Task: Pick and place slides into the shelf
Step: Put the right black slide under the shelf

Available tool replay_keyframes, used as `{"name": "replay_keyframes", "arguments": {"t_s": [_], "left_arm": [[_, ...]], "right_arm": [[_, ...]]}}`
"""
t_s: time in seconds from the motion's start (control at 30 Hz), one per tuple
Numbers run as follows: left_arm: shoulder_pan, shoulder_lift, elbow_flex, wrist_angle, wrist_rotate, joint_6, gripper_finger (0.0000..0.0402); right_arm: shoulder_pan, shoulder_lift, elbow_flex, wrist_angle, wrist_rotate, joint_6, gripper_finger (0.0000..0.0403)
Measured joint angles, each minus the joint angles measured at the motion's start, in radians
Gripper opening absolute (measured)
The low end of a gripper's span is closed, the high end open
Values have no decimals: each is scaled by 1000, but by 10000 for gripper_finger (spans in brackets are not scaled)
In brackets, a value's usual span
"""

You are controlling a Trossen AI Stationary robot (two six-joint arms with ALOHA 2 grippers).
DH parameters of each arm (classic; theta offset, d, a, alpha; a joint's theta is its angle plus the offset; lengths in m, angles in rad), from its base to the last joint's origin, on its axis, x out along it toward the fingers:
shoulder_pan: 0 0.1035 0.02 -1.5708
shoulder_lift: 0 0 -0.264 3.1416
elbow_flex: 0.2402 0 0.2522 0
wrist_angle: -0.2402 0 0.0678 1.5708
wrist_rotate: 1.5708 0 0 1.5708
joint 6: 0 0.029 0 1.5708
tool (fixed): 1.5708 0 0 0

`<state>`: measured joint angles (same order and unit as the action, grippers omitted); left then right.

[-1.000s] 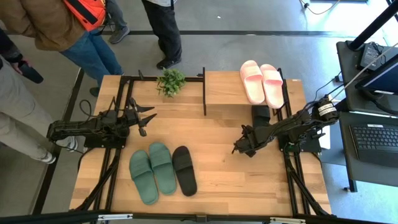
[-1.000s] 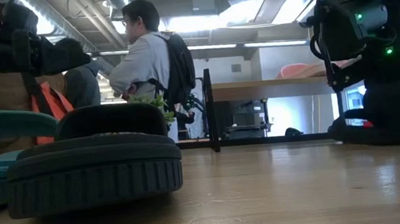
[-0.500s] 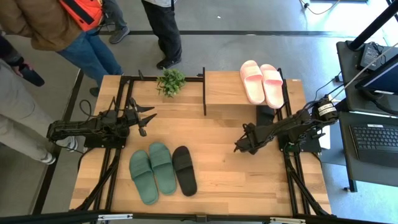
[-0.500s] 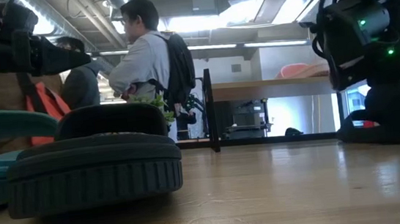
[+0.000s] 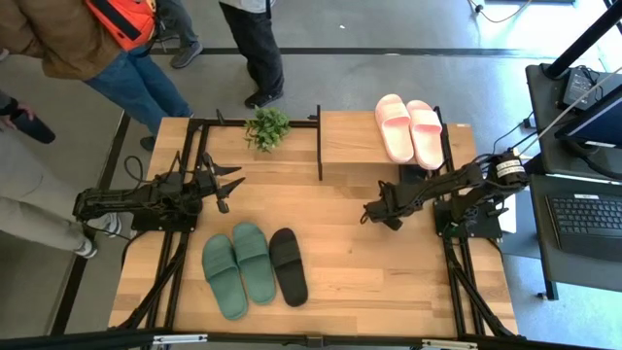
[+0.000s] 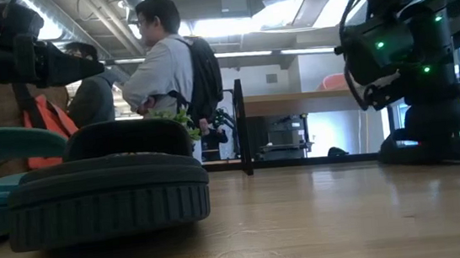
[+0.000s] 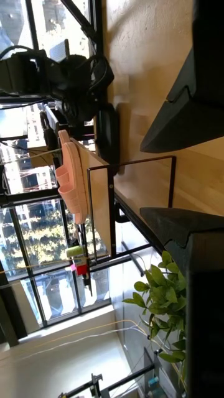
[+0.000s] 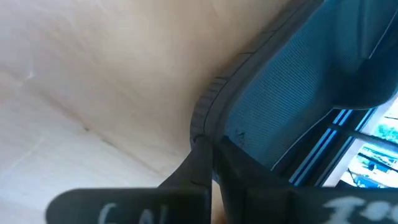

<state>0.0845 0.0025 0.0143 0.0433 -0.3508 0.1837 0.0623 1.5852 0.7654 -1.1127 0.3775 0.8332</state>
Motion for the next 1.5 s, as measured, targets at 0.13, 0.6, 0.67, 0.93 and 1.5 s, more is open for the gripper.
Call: {"name": "replay_keyframes", "arguments": {"t_s": [0.13,0.6,0.67,0.93,1.5], "left_arm": [[0,0,0,0,0,0,145],[0,0,0,0,0,0,145],[0,0,0,0,0,0,145],[0,0,0,0,0,0,145],[0,0,0,0,0,0,145]], "right_arm": [[-46,0,0,4,0,-56,11],[-175,0,0,5,-4,-279,10],[-187,0,0,5,-5,-313,10],[-207,0,0,5,-8,-402,10],[-207,0,0,4,-17,-439,23]]}}
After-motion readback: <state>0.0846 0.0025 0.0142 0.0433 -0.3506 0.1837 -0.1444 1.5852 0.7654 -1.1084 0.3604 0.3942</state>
